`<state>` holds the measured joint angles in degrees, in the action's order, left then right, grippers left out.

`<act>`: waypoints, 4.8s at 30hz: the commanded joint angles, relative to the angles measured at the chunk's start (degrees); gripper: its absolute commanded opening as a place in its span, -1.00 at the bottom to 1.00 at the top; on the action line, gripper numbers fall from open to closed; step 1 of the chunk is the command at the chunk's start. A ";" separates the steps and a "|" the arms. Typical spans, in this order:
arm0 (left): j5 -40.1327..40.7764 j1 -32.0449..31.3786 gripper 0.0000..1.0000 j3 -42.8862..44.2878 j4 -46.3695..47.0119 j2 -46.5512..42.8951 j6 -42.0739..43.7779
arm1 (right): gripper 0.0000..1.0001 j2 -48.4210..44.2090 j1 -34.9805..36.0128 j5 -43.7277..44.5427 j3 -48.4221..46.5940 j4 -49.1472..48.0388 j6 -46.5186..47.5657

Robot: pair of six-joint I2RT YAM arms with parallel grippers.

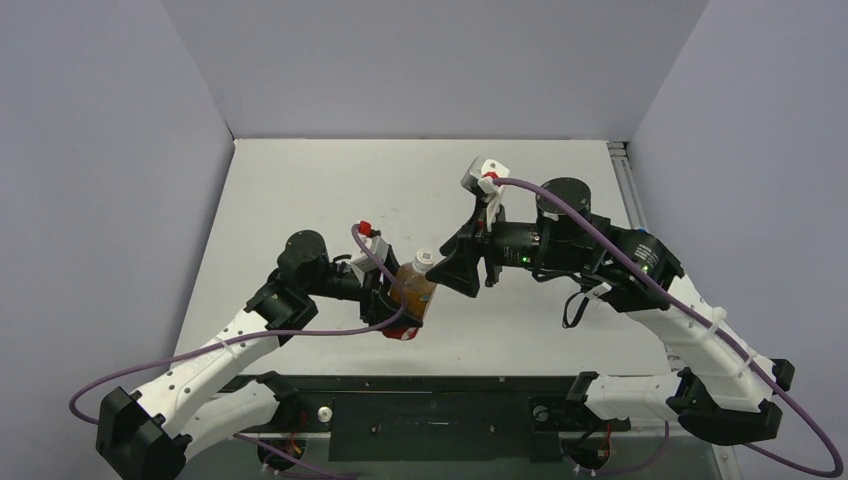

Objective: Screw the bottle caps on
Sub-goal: Screw the bottle cap onto the plastic bottle.

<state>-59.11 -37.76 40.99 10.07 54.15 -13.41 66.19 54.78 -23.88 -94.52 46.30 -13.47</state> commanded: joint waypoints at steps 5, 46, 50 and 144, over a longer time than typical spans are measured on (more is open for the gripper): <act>-3.54 0.32 -1.00 1.61 2.77 -1.44 -1.48 | -0.03 2.58 -0.14 -2.40 -1.79 -3.12 1.35; 41.18 -2.91 -1.00 5.41 2.10 0.24 7.81 | -0.87 11.12 0.05 22.07 -7.28 4.94 -12.89; 55.53 -6.25 -1.00 6.47 5.40 2.65 10.12 | -0.90 16.82 1.80 33.27 -11.55 9.85 -18.01; 62.82 -9.39 -1.00 9.61 4.81 4.67 8.62 | -0.96 21.98 6.39 45.62 -16.51 9.03 -19.09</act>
<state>-10.48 -44.58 46.35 7.14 57.39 -8.08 84.55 59.20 15.03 -109.49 48.47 -26.15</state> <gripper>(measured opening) 0.510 0.294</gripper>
